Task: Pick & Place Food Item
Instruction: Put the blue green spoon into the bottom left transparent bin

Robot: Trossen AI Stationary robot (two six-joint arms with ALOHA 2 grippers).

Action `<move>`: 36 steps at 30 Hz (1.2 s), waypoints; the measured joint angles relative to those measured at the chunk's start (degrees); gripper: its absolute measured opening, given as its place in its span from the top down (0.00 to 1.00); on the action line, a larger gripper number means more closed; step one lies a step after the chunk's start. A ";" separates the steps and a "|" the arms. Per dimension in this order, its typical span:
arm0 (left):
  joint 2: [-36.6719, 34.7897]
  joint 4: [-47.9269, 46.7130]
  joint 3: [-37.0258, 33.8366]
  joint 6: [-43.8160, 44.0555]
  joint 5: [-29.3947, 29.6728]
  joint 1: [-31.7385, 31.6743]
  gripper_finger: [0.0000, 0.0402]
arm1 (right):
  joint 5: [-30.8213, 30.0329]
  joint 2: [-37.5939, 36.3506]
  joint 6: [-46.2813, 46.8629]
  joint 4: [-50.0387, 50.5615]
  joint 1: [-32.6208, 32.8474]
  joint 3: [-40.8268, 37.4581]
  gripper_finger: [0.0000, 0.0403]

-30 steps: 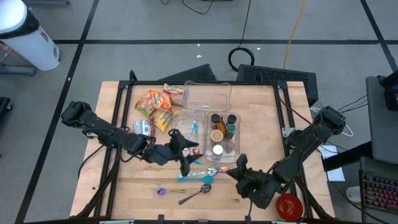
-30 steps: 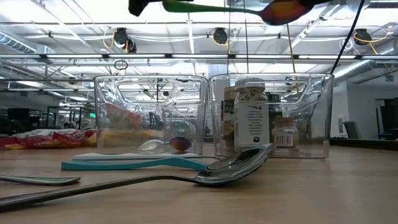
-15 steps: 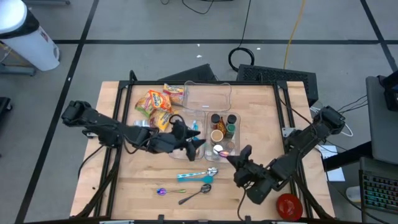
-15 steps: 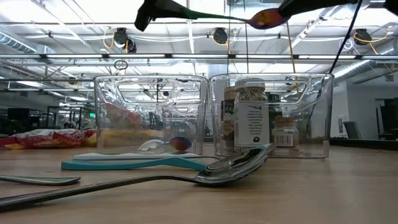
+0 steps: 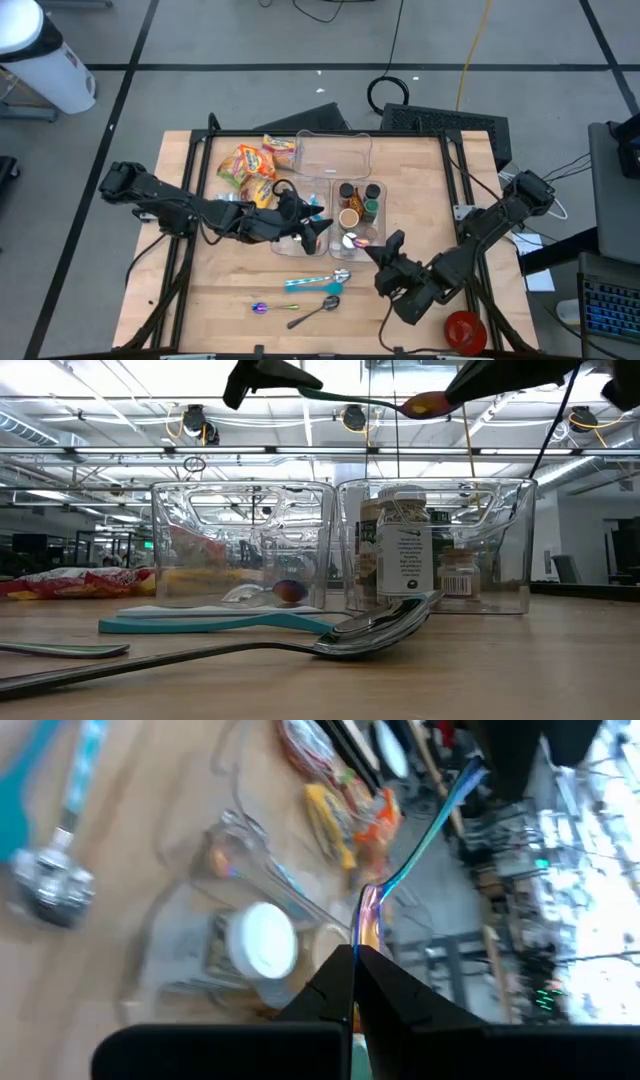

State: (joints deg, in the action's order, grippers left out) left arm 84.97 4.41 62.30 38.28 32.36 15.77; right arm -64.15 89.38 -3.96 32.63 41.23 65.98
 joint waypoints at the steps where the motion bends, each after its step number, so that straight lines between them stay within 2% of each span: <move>1: 0.00 0.11 0.01 -0.01 0.02 0.00 0.39 | -0.84 0.00 -0.06 0.25 0.00 -0.14 1.00; 9: 0.00 5.50 0.01 -1.15 0.02 -0.65 0.39 | -2.04 0.00 -0.11 0.67 -0.02 -0.38 1.00; 13: -0.62 5.24 0.01 -4.67 0.02 -1.37 0.39 | -0.76 0.00 0.28 0.64 -0.02 -0.38 1.00; 17: -0.74 -1.50 0.03 -9.10 -4.52 -1.72 0.39 | 5.02 0.00 1.60 0.65 0.00 -0.38 1.00; 23: -0.63 -10.17 -0.01 -10.86 -20.34 -1.42 0.39 | 19.65 0.00 4.19 -0.56 -0.04 -0.40 1.00; 26: -0.61 -10.18 -0.01 -13.73 -24.86 0.35 0.39 | 25.97 0.00 5.18 -3.10 -0.04 -0.41 1.00; 30: 0.31 -8.91 -0.01 -19.11 -24.92 3.91 0.39 | 31.82 0.00 4.77 -8.14 -0.02 -0.42 1.00; 36: 4.17 -5.23 0.23 -26.86 -20.00 8.99 0.39 | 41.12 0.00 4.37 -15.35 -0.43 -0.42 1.00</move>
State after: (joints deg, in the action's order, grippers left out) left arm 89.14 -0.82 62.52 11.42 12.36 24.76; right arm -23.04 89.38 0.42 17.28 40.80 65.56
